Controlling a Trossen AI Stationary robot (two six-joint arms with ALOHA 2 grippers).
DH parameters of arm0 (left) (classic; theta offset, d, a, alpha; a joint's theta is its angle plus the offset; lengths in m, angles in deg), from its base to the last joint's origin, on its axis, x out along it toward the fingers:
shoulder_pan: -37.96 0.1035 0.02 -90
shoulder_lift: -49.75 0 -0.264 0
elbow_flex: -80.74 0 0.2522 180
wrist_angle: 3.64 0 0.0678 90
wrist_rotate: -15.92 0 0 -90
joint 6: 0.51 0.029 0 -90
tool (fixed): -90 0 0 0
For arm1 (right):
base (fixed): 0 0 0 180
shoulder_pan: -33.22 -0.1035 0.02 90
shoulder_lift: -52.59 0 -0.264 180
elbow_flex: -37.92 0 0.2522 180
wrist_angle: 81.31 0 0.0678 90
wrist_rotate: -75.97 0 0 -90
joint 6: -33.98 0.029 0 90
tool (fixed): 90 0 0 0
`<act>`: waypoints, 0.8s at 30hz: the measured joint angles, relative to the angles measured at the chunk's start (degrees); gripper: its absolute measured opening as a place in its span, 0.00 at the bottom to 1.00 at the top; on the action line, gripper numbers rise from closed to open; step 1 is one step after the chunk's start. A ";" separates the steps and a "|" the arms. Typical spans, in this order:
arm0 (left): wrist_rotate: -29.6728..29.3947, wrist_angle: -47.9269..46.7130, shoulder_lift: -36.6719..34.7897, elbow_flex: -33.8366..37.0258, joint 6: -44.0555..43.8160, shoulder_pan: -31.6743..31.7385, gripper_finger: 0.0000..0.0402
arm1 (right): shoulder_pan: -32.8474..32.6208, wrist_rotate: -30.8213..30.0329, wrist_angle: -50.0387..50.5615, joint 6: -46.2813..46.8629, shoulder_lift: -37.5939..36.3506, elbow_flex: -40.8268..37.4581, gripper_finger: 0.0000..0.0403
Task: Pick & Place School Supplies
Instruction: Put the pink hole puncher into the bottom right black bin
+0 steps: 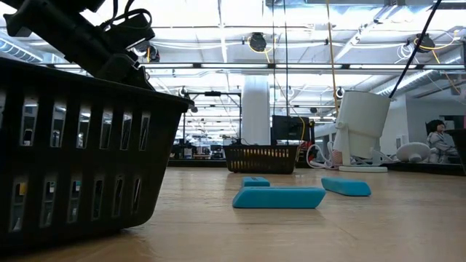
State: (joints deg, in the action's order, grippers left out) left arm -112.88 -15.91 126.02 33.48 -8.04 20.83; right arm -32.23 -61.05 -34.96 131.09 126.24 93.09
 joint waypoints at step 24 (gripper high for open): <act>-0.04 -0.02 0.00 0.00 -0.02 0.00 0.38 | -0.23 -0.76 3.53 0.09 0.04 0.00 0.00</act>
State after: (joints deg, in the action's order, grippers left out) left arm -112.93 -15.93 126.02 33.48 -8.06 20.83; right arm -32.47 -61.82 -31.42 131.18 126.29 93.09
